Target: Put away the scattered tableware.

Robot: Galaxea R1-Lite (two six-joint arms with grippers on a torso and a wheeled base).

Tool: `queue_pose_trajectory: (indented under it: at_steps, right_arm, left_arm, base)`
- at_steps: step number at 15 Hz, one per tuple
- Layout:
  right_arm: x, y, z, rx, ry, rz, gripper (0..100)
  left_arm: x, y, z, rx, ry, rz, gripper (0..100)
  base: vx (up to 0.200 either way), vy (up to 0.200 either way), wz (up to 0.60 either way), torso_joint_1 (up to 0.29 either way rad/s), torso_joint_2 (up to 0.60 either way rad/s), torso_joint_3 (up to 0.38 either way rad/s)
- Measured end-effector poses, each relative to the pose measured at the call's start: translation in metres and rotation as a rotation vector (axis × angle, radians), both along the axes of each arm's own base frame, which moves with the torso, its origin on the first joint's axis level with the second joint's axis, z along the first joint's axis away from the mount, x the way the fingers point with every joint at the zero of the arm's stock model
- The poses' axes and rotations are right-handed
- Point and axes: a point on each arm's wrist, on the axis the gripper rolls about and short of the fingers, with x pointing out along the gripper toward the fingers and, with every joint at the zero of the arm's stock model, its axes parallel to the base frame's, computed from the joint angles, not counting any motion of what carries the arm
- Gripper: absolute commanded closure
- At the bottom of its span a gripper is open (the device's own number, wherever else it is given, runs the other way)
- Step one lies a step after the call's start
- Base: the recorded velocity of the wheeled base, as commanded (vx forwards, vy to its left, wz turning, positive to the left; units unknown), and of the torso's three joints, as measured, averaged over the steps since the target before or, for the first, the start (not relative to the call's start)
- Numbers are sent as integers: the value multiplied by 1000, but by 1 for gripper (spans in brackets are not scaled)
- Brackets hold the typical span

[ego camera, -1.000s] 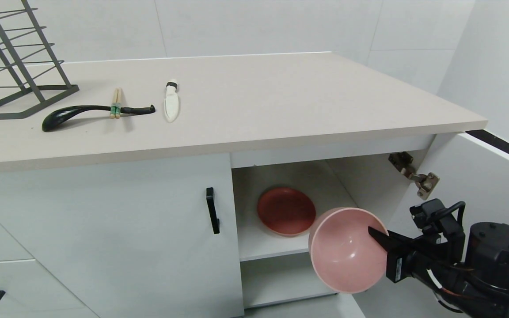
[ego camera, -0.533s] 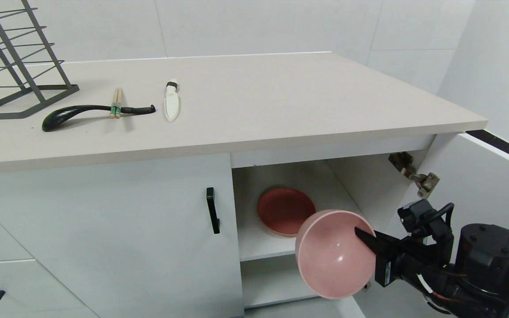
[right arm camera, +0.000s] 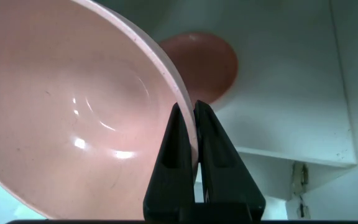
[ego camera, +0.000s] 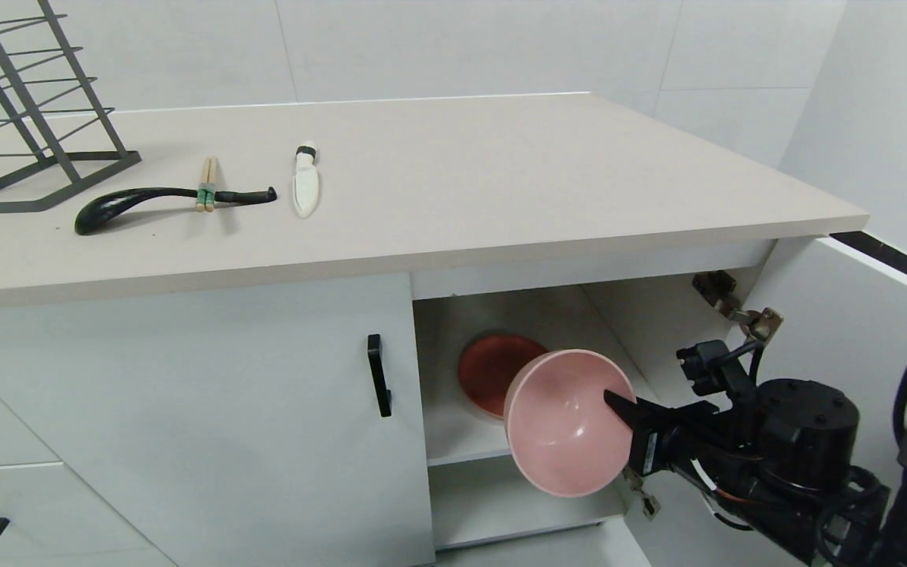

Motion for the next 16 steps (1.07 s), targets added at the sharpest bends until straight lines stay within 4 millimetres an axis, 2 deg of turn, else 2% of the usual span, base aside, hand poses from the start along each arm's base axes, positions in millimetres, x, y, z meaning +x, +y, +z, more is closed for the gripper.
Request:
queue_pose_trajectory:
  at_steps: [6, 12, 16]
  right_arm:
    - [33, 19, -15, 6, -32, 5, 100]
    - [72, 24, -28, -8, -95, -23, 100]
    - [90, 21, -41, 1, -92, -13, 100]
  left_arm:
    - [0, 0, 0, 0, 0, 0, 0]
    - [0, 0, 0, 0, 0, 0, 0]
    - [0, 0, 0, 0, 1, 0, 0]
  base:
    - [0, 0, 0, 0, 0, 0]
    - [0, 0, 0, 0, 0, 0]
    - [0, 0, 0, 0, 0, 0]
